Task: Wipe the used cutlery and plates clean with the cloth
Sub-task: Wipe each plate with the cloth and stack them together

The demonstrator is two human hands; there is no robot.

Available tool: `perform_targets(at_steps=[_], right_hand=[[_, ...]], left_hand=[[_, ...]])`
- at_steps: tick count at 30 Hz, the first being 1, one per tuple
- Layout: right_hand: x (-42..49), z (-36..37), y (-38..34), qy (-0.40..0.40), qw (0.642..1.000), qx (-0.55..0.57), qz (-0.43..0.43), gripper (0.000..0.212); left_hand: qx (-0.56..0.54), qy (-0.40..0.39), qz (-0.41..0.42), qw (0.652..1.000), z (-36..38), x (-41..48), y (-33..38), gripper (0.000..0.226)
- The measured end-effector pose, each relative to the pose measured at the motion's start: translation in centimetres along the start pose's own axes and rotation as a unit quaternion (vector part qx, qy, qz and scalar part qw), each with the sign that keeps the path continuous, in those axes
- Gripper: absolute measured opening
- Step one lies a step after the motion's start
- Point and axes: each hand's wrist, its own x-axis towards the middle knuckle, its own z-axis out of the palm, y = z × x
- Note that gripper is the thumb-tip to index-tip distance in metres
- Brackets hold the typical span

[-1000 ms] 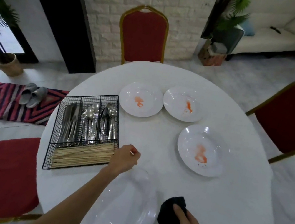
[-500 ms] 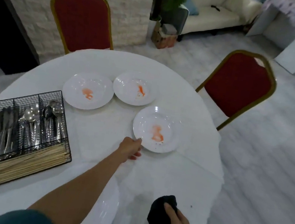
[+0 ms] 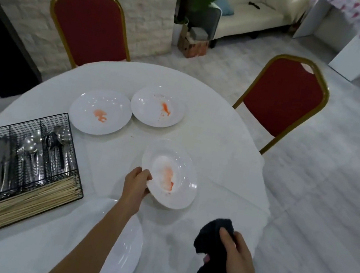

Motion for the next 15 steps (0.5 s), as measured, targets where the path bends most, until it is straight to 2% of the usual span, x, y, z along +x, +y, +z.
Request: perform_targets(at_steps=[3, 5, 8, 11, 12, 14, 15], right_hand=[[-0.2, 1.9, -2.1, -0.028, 0.993, -0.081, -0.078, 0.017], [0.8, 3.9, -2.6, -0.036, 0.972, -0.18, -0.146, 0.019], [2.7, 8.1, -0.9, -0.08, 0.907, -0.321, -0.261, 0.028], [2.5, 11.9, 2.9, -0.135, 0.807, -0.445, -0.364, 0.044], [1.7, 12.6, 4.1, -0.165, 0.775, -0.471, -0.389, 0.047], [-0.7, 12.8, 5.7, -0.24, 0.741, -0.495, -0.386, 0.051], [-1.6, 12.3, 6.3, -0.245, 0.726, -0.501, -0.402, 0.051]], left_hand=[[0.008, 0.025, 0.023, 0.999, -2.0, -2.8, -0.8, 0.001], [0.031, 0.02, 0.052, 0.998, -2.9, -4.8, -1.8, 0.017], [0.059, 0.007, 0.075, 0.995, -3.3, -7.6, -3.1, 0.034], [0.048, 0.031, 0.091, 0.994, -3.5, -9.2, -2.3, 0.033], [0.046, 0.046, 0.096, 0.993, -3.9, -9.3, -1.7, 0.036], [0.02, 0.078, 0.102, 0.991, -5.6, -8.9, -0.4, 0.038], [0.017, 0.092, 0.098, 0.991, -6.5, -8.7, 0.4, 0.04]])
